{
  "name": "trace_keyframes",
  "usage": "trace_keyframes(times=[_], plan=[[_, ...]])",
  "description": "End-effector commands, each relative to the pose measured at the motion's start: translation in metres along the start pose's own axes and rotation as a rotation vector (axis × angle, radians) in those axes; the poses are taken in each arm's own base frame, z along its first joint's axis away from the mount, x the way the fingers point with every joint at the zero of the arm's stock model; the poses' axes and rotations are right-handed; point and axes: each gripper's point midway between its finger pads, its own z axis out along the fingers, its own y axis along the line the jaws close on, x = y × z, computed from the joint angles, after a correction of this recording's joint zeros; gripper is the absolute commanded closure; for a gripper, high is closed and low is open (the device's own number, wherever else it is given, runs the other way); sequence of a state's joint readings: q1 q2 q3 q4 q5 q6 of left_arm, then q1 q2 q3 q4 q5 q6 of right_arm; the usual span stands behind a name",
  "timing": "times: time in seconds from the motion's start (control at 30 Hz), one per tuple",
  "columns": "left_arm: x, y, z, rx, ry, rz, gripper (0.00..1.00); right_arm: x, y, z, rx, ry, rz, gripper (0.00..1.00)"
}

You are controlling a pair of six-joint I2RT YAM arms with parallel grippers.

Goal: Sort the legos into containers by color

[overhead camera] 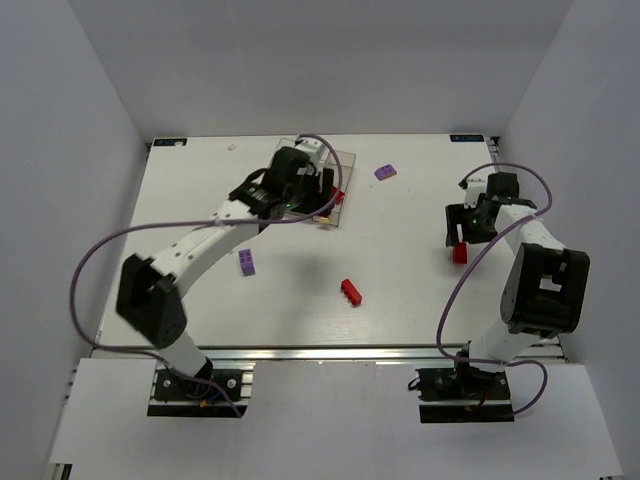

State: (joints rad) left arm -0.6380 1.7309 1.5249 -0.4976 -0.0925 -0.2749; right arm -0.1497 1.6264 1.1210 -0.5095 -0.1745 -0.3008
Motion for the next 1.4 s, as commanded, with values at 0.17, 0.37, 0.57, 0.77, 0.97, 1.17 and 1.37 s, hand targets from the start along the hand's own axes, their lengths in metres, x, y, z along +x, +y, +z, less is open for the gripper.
trace_keyframes(times=[0.17,0.37,0.57,0.77,0.97,1.17,1.37], plan=[[0.016,-0.002,-0.079,0.154,-0.196,0.012,0.02,0.043,-0.008,0.024,0.065,0.147,0.026,0.27],[0.007,0.005,-0.093,0.127,-0.259,0.002,0.02,0.052,-0.023,0.040,0.154,0.200,0.022,0.35],[0.008,0.005,-0.092,0.123,-0.239,0.013,0.02,0.051,-0.018,0.044,0.120,0.205,0.027,0.81],[0.010,-0.007,-0.095,0.194,-0.242,0.026,0.02,0.008,0.048,0.034,-0.197,0.059,-0.120,1.00],[0.023,-0.030,-0.085,0.324,-0.187,0.031,0.05,-0.048,0.161,0.013,-0.566,-0.033,-0.417,1.00],[0.019,-0.019,-0.086,0.265,-0.218,0.043,0.07,-0.143,0.215,0.035,-0.554,-0.116,-0.342,1.00],[0.016,-0.009,-0.089,0.220,-0.258,0.052,0.06,-0.215,0.242,0.059,-0.433,-0.263,-0.263,1.00]])
